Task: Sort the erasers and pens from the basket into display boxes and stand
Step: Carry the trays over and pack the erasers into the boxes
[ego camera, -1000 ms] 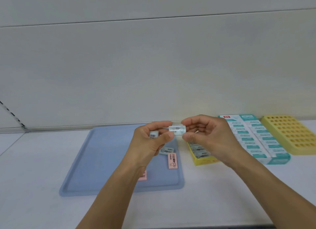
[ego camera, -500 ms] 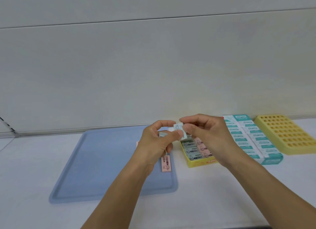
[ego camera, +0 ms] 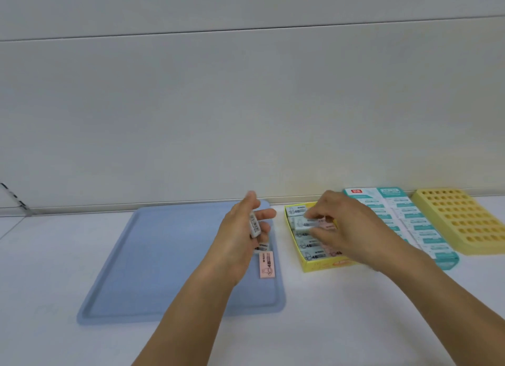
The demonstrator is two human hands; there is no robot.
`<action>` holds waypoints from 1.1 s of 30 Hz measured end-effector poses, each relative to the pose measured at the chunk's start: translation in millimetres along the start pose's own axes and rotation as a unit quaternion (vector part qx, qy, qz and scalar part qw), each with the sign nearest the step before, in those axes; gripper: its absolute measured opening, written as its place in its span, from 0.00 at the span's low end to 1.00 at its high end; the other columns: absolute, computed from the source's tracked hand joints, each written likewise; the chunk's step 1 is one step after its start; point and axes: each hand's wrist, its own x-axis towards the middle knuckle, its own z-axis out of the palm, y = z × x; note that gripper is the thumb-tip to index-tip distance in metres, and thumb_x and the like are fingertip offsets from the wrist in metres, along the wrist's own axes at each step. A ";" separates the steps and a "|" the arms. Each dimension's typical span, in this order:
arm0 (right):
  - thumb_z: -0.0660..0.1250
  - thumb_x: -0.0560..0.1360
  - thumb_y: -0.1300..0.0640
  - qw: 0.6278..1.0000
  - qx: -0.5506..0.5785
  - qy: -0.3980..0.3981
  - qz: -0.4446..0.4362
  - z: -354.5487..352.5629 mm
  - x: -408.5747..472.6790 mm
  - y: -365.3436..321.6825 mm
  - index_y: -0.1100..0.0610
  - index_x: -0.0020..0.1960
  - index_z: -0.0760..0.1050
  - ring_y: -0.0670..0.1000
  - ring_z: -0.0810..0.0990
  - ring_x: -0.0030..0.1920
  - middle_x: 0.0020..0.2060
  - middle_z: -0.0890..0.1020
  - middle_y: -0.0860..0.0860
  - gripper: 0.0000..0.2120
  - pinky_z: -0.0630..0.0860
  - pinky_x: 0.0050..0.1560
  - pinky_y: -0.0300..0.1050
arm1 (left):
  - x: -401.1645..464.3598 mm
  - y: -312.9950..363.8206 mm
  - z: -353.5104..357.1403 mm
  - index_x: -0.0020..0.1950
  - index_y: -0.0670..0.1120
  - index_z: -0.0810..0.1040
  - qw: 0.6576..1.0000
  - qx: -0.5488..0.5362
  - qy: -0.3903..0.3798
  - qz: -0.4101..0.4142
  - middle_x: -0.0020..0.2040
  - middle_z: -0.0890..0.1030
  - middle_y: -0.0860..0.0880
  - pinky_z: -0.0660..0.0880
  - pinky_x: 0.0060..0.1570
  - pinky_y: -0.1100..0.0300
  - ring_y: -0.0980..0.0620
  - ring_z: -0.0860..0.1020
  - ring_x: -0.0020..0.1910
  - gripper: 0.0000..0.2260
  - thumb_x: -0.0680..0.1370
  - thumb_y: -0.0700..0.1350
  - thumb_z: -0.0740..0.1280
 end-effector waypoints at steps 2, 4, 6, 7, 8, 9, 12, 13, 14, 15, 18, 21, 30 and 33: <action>0.68 0.75 0.52 0.998 -0.035 -0.057 0.003 2.4 -0.9 1.9 0.49 0.53 0.81 0.49 0.75 0.51 0.49 0.76 0.47 0.08 0.73 0.52 0.49 | 0.1 0.4 -4.4 0.57 0.38 0.73 0.993 -0.112 -0.001 -0.036 0.48 0.82 0.39 0.77 0.44 0.57 0.47 0.80 0.39 0.14 0.82 0.48 0.60; 0.68 0.75 0.52 0.997 -0.039 -0.067 0.004 6.9 -1.6 0.9 0.48 0.54 0.80 0.47 0.75 0.51 0.49 0.77 0.46 0.08 0.74 0.52 0.48 | -1.3 -0.7 -7.2 0.59 0.35 0.73 0.982 -0.174 -0.022 -0.069 0.53 0.82 0.36 0.78 0.52 0.51 0.41 0.82 0.50 0.17 0.83 0.49 0.58; 0.69 0.75 0.52 0.999 -0.022 -0.046 0.009 8.7 -1.0 0.3 0.48 0.54 0.80 0.45 0.75 0.50 0.48 0.77 0.44 0.08 0.73 0.51 0.45 | -3.5 -1.9 -8.6 0.62 0.35 0.73 0.976 -0.196 -0.046 -0.086 0.55 0.82 0.35 0.76 0.56 0.48 0.38 0.81 0.55 0.19 0.83 0.50 0.57; 0.69 0.75 0.52 0.999 -0.020 -0.039 0.014 8.5 -0.4 0.0 0.47 0.53 0.80 0.45 0.75 0.50 0.47 0.77 0.43 0.07 0.73 0.51 0.45 | -4.6 -2.1 -9.1 0.63 0.36 0.72 0.974 -0.201 -0.052 -0.089 0.56 0.82 0.36 0.76 0.57 0.48 0.37 0.81 0.56 0.19 0.83 0.51 0.57; 0.69 0.75 0.52 0.999 -0.016 -0.036 0.017 9.1 0.1 0.7 0.48 0.52 0.81 0.45 0.75 0.49 0.47 0.78 0.43 0.06 0.73 0.51 0.45 | -5.4 -2.0 -9.8 0.64 0.36 0.72 0.973 -0.204 -0.055 -0.089 0.56 0.82 0.36 0.76 0.57 0.48 0.37 0.80 0.57 0.20 0.83 0.50 0.57; 0.69 0.75 0.52 0.999 -0.017 -0.039 0.019 9.5 0.1 1.1 0.48 0.51 0.81 0.46 0.75 0.50 0.47 0.78 0.44 0.05 0.73 0.51 0.46 | -5.9 -1.8 -10.3 0.64 0.36 0.72 0.972 -0.209 -0.059 -0.089 0.57 0.82 0.36 0.75 0.58 0.48 0.38 0.80 0.57 0.19 0.82 0.50 0.57; 0.66 0.76 0.50 0.999 -0.031 -0.019 -0.013 13.0 -0.9 1.2 0.48 0.46 0.84 0.50 0.77 0.48 0.44 0.79 0.47 0.07 0.73 0.47 0.48 | -8.0 -1.0 -10.5 0.64 0.36 0.73 0.968 -0.227 -0.072 -0.085 0.58 0.82 0.37 0.74 0.60 0.48 0.39 0.79 0.59 0.20 0.82 0.50 0.56; 0.65 0.76 0.48 0.999 -0.017 0.012 -0.027 13.4 -2.2 -2.0 0.47 0.44 0.83 0.50 0.77 0.46 0.42 0.78 0.47 0.09 0.73 0.46 0.48 | -8.3 -1.1 -10.0 0.65 0.36 0.73 0.966 -0.232 -0.076 -0.085 0.58 0.81 0.38 0.74 0.61 0.48 0.39 0.79 0.60 0.20 0.82 0.50 0.57; 0.66 0.75 0.45 0.998 0.028 0.045 -0.031 12.7 -3.9 -8.9 0.46 0.43 0.83 0.49 0.77 0.44 0.40 0.77 0.46 0.09 0.72 0.45 0.47 | -8.7 -1.4 -8.8 0.65 0.36 0.73 0.965 -0.236 -0.079 -0.084 0.58 0.81 0.38 0.73 0.61 0.48 0.40 0.79 0.60 0.20 0.82 0.51 0.58; 0.68 0.73 0.44 0.993 0.095 0.064 -0.030 11.0 -4.7 -18.7 0.43 0.42 0.81 0.46 0.76 0.42 0.39 0.77 0.45 0.05 0.72 0.44 0.44 | -9.8 -1.7 -6.6 0.65 0.37 0.73 0.963 -0.241 -0.084 -0.083 0.59 0.81 0.38 0.74 0.60 0.49 0.40 0.79 0.60 0.21 0.81 0.51 0.58; 0.73 0.69 0.45 0.986 0.151 0.045 -0.049 16.2 -2.4 -41.6 0.41 0.46 0.79 0.42 0.74 0.43 0.39 0.77 0.42 0.07 0.72 0.45 0.40 | -15.8 -3.2 3.7 0.62 0.38 0.71 0.961 -0.239 -0.112 -0.086 0.52 0.81 0.40 0.79 0.49 0.52 0.42 0.81 0.49 0.21 0.81 0.55 0.58; 0.70 0.74 0.55 0.987 0.146 0.056 -0.038 20.8 1.1 -43.7 0.50 0.48 0.81 0.41 0.77 0.40 0.39 0.79 0.40 0.04 0.74 0.43 0.39 | -20.6 -4.5 7.5 0.64 0.38 0.71 0.967 -0.201 -0.136 -0.071 0.53 0.82 0.40 0.78 0.54 0.54 0.44 0.83 0.51 0.23 0.81 0.56 0.57; 0.67 0.77 0.62 0.914 0.399 0.053 0.057 8.3 -7.8 -36.4 0.56 0.46 0.80 0.42 0.78 0.34 0.33 0.82 0.45 0.04 0.75 0.39 0.37 | -23.1 -12.1 -4.0 0.57 0.39 0.82 0.991 0.017 -0.123 0.056 0.44 0.81 0.44 0.78 0.41 0.62 0.53 0.79 0.39 0.13 0.82 0.44 0.61; 0.69 0.76 0.61 0.919 0.385 0.061 0.049 4.8 -11.5 -34.5 0.54 0.44 0.80 0.43 0.76 0.33 0.32 0.81 0.46 0.05 0.73 0.37 0.36 | -24.0 -13.3 -1.5 0.53 0.36 0.82 0.993 0.046 -0.082 0.077 0.35 0.77 0.45 0.76 0.33 0.63 0.54 0.75 0.31 0.10 0.80 0.41 0.64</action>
